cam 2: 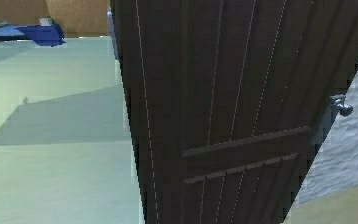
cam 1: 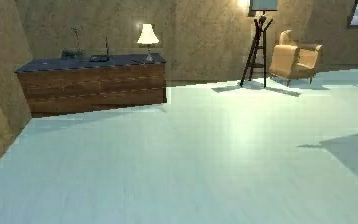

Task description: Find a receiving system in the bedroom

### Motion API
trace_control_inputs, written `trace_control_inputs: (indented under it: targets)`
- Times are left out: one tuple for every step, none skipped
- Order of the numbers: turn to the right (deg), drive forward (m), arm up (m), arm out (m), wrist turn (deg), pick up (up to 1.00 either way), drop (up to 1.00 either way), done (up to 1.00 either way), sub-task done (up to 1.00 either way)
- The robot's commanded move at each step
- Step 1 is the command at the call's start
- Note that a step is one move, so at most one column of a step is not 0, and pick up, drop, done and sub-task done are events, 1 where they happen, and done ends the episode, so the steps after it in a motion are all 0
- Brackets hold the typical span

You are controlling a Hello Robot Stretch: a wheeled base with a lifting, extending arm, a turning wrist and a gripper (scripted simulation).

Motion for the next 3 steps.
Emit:
trace_control_inputs:
  targets:
    - [-45.0, 0.00, 0.00, 0.00, 0.0, 0.00, 0.00, 0.00, 0.00]
    - [-15.0, 0.00, 0.00, 0.00, 0.0, 0.00, 0.00, 0.00, 0.00]
    - [0.0, 0.20, 0.00, 0.00, 0.0, 0.00, 0.00, 0.00, 0.00]
